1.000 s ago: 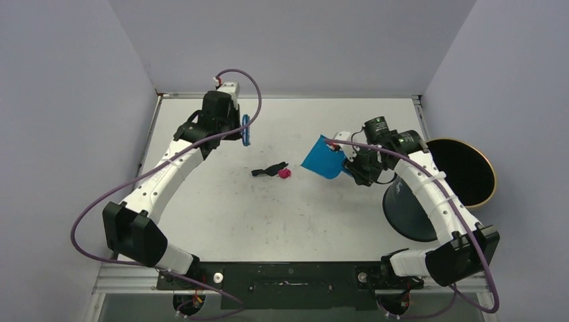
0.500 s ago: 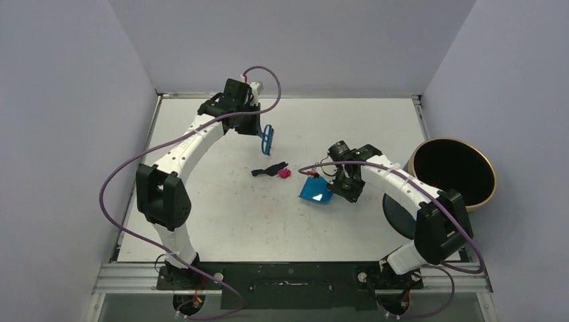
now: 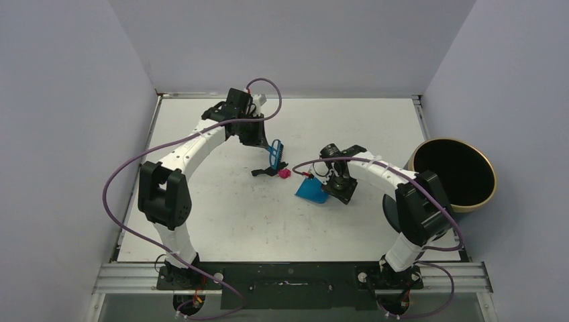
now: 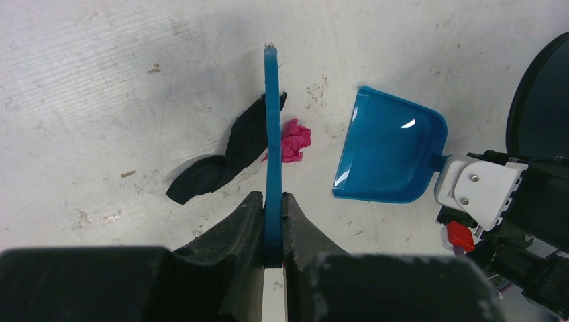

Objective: Sweep away the paper scraps from the table

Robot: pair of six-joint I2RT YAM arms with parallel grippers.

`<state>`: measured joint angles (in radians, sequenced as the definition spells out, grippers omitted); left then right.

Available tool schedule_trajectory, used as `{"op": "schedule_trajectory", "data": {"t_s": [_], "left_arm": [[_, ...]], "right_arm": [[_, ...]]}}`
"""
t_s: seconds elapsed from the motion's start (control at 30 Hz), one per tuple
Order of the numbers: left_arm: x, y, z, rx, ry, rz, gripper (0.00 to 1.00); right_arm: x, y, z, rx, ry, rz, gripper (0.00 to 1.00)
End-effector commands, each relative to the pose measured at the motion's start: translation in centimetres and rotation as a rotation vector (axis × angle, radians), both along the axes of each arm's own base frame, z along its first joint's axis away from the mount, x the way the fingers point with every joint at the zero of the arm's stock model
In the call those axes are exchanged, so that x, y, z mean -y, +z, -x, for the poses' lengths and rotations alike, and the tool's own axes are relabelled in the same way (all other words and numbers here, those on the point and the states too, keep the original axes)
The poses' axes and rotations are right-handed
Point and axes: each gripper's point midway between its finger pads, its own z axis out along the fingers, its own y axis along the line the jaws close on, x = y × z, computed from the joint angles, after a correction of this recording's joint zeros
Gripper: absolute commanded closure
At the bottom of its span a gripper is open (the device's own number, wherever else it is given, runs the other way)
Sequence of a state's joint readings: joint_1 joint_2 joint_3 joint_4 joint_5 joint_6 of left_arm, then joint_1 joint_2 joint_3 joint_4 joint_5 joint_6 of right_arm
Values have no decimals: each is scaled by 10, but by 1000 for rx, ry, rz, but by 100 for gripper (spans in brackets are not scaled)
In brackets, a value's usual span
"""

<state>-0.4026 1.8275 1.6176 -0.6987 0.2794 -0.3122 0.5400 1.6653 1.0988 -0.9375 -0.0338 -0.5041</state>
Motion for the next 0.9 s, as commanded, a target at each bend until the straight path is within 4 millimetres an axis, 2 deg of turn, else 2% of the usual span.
{"op": "schedule_trajectory", "data": {"t_s": [0.0, 0.13, 0.33, 0.47, 0.53, 0.57, 0.67, 0.73, 0.8, 0.87], "left_arm": [[7, 2, -1, 18, -12, 31, 100], [16, -8, 6, -20, -39, 33, 100], [57, 1, 27, -72, -140, 200, 100], [80, 28, 42, -104, -225, 393, 100], [83, 47, 39, -101, -221, 505, 100], [81, 55, 41, -116, -217, 570, 100], [59, 78, 22, -88, -138, 700, 100], [39, 86, 8, -53, -76, 728, 100], [18, 82, -5, -21, -9, 673, 100], [-2, 65, -15, -3, 53, 529, 100]], "right_arm": [[-15, 1, -8, 30, -17, -46, 95], [-22, -1, -5, 20, -17, -68, 95], [-28, -4, -1, 17, -9, -86, 95], [-33, -6, 0, 8, -24, -108, 95], [-34, -6, 0, 8, -27, -116, 95], [-35, -6, 1, 6, -28, -118, 95], [-34, -5, 0, 11, -31, -117, 95], [-33, -5, 1, 12, -33, -112, 95], [-32, -4, 1, 14, -32, -110, 95], [-33, -1, 1, 18, -34, -113, 95]]}}
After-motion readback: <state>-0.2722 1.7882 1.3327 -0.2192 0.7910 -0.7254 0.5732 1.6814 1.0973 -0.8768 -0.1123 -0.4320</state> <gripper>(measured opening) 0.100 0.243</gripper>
